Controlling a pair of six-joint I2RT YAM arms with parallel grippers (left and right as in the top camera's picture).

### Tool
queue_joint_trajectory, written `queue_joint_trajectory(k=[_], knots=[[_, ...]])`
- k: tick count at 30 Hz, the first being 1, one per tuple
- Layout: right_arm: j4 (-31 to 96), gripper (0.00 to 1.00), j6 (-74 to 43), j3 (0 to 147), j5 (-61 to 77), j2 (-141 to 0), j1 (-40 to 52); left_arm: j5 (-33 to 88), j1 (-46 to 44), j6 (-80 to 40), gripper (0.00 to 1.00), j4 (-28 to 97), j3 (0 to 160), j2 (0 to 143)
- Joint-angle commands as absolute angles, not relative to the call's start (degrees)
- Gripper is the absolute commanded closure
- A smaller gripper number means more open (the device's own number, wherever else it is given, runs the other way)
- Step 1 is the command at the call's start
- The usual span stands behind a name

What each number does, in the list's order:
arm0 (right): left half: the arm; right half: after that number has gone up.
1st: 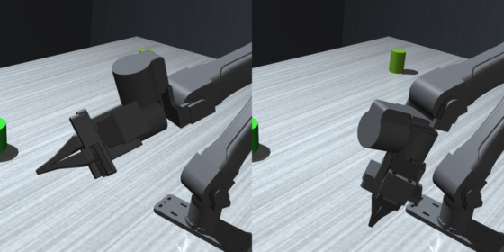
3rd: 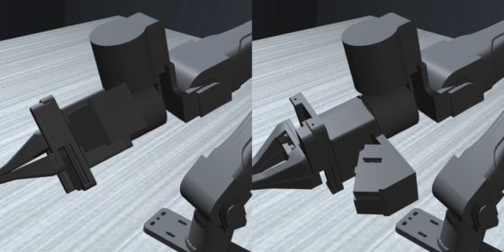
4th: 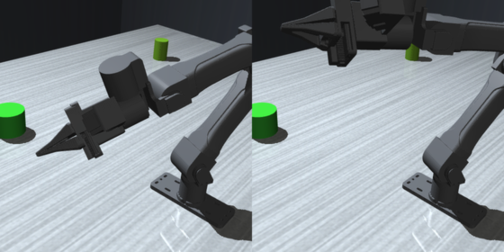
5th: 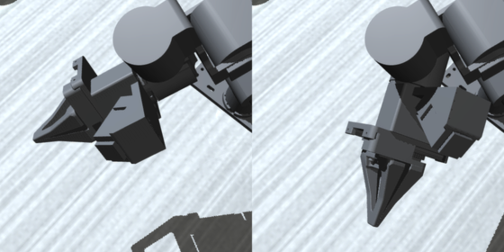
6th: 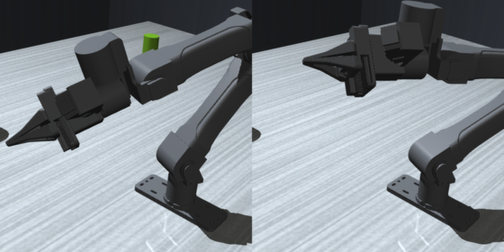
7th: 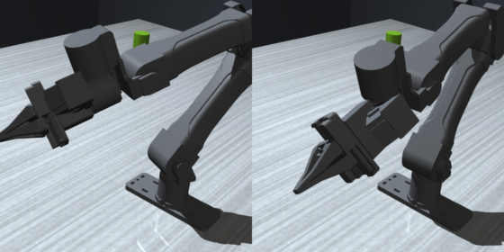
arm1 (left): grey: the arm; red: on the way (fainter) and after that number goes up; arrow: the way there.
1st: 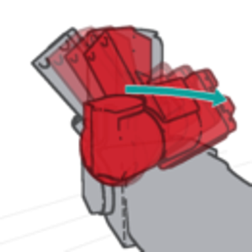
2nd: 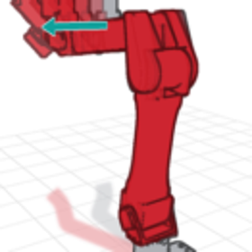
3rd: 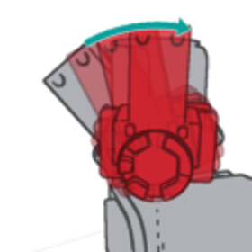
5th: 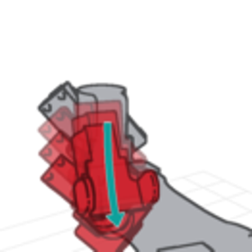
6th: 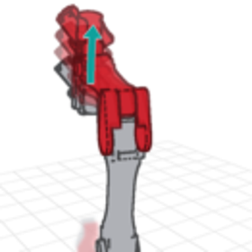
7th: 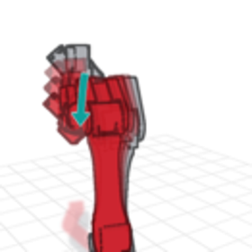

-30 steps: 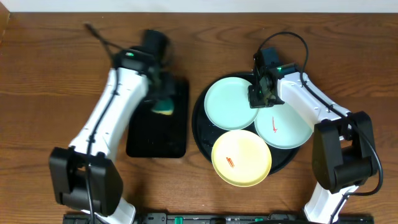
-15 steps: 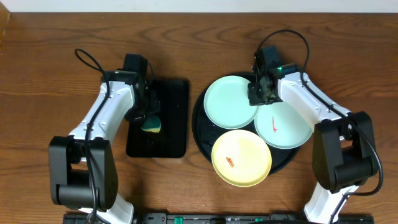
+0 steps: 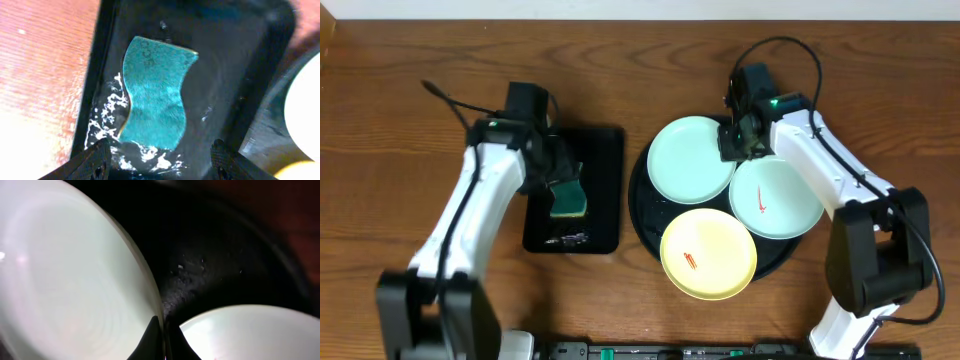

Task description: Clean dirty plates on tray and stack at the side

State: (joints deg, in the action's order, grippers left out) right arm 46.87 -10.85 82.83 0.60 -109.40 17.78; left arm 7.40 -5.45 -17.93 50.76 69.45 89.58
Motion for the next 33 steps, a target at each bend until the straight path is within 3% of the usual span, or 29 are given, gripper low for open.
queue_joint_trajectory(k=[1, 15, 22, 33], knots=[[47.7, 0.99, -8.8, 87.3, 0.8, -107.1, 20.0, 7.6, -5.3, -17.4, 0.35, 52.2, 70.3, 82.4], [46.7, 0.99, -5.5, 99.3, -1.2, -107.3, 34.0, 7.5, -5.3, -17.6, 0.30, 53.7, 70.3, 60.2], [40.4, 0.99, -2.9, 99.3, -24.3, -108.9, 42.7, 7.5, -5.3, -17.6, 0.29, 54.7, 70.3, 56.4], [32.8, 0.99, 7.1, 99.3, -41.1, -108.7, 50.5, 7.5, -5.3, -17.6, 0.29, 57.6, 70.2, 56.5]])
